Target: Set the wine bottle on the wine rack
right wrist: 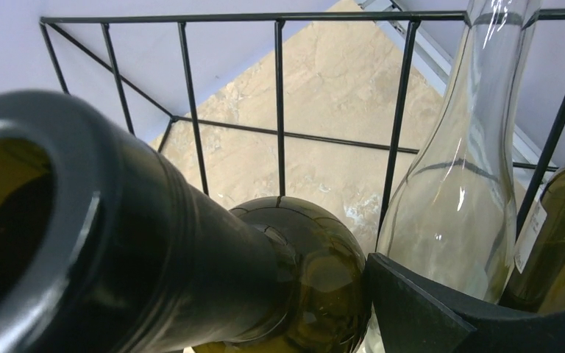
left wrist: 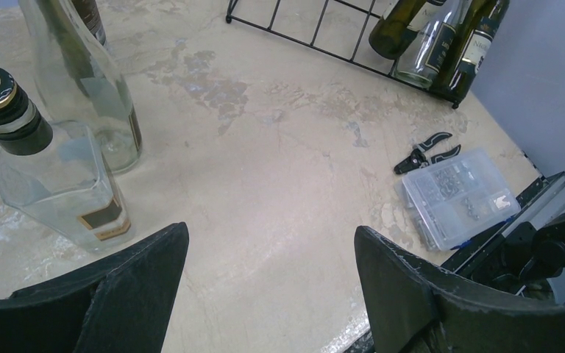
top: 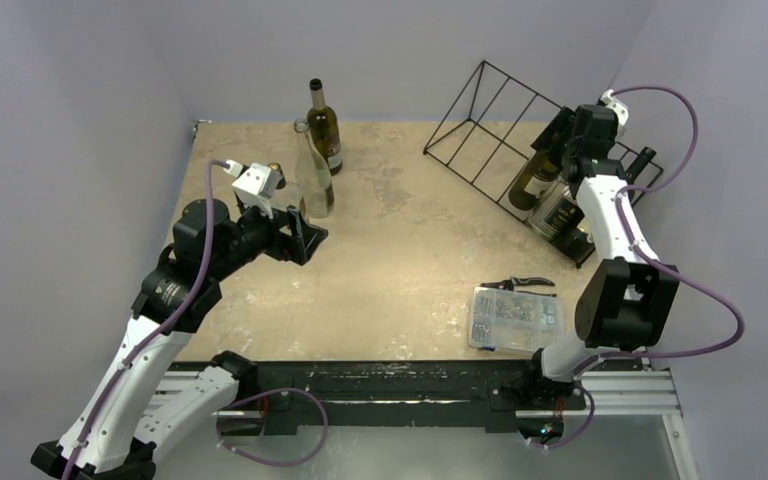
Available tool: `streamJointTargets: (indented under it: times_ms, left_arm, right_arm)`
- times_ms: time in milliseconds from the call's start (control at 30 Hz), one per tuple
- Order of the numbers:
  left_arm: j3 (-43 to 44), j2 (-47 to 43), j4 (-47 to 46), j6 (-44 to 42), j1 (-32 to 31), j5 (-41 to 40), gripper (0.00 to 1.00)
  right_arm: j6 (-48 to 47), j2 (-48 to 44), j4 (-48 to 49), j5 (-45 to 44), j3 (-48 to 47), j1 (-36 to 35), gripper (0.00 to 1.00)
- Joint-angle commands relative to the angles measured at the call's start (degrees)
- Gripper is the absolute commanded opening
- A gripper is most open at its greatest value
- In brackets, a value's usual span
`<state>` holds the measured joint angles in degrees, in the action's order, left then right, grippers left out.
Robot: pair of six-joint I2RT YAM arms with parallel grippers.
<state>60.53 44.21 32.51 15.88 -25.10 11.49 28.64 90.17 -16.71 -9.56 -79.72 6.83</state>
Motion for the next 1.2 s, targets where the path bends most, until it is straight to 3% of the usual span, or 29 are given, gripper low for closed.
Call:
streamJointTargets:
  times_ms: [0,833,1167]
  left_arm:
    - [2.2,-0.1,-0.5,-0.5,-0.5,-0.7,0.83]
    - [2.3,0.2,-0.3,-0.5,-0.6,-0.9,0.83]
    - [2.2,0.4,-0.3,-0.5,-0.6,-1.1,0.83]
  right_arm:
    - [2.0,0.1,6.4,-0.4,-4.1,0.2,0.00]
    - [4.8,7.4,1.0,-1.0,-8.6,0.2,0.00]
    - [3.6,11.0,0.9,-1.7,-10.5,0.2,0.24]
